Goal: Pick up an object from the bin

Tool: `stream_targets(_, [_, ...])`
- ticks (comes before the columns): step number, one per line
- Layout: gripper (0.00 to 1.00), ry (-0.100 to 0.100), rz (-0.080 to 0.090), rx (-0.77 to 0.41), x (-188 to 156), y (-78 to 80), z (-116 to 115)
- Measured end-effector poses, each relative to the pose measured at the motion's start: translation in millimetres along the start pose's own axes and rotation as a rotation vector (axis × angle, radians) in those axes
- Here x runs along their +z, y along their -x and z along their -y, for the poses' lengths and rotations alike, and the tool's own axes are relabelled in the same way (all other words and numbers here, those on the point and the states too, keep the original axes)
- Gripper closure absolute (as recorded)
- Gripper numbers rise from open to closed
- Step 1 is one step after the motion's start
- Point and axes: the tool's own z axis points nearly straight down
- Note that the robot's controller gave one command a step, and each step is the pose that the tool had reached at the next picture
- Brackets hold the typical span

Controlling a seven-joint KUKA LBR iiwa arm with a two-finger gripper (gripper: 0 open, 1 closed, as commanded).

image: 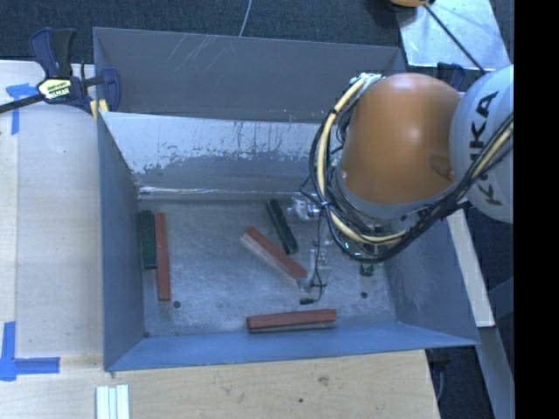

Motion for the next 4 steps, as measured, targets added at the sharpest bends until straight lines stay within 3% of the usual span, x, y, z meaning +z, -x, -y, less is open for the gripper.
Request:
stream_targets(1, [0.0, 0.0, 0.007, 0.002, -3.2, 1.5, 0.3])
stream_targets(2, [0.0, 0.0, 0.013, -0.057, 54.4, -2.9, 1.3])
stream_targets(3, [0.0, -0.002, 0.007, -0.068, 76.9, 0.8, -1.8])
stream_targets(4, [1.0, -0.001, 0.007, -0.142, 69.3, 17.0, -17.2])
